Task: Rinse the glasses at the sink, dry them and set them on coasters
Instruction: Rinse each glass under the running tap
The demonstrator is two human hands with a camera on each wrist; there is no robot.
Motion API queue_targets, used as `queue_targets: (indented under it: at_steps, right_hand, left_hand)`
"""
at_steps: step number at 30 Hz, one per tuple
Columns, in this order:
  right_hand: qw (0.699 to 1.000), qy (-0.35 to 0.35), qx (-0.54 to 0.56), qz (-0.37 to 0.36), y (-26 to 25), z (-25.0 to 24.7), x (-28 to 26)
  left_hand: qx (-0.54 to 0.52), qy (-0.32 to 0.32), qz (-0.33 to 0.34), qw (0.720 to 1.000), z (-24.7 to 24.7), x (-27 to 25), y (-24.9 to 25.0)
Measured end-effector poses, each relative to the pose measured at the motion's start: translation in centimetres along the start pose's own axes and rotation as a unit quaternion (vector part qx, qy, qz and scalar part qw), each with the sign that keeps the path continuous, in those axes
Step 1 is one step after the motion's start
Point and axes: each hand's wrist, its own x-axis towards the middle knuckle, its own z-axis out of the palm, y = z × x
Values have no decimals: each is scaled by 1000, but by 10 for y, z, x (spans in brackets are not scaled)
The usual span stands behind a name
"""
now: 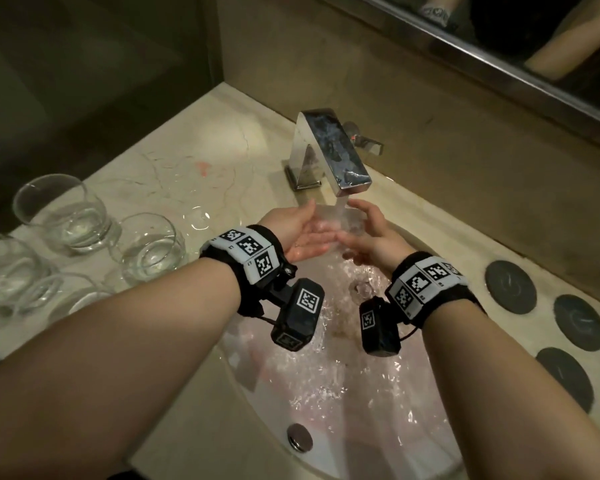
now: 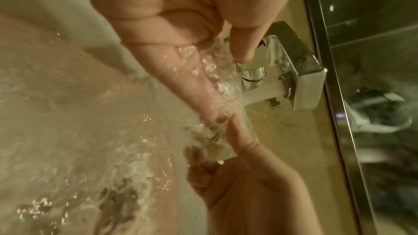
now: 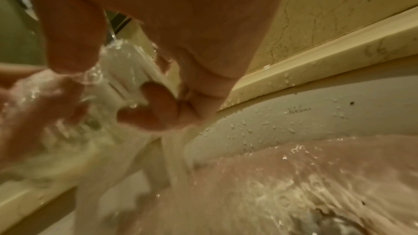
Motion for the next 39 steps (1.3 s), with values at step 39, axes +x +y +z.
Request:
queue_targets:
  at_steps: [39]
  right_hand:
    - [990,76,-116,-23,-18,12,2]
  left_hand:
    - [-113,62,-61,990,-18,4,-12]
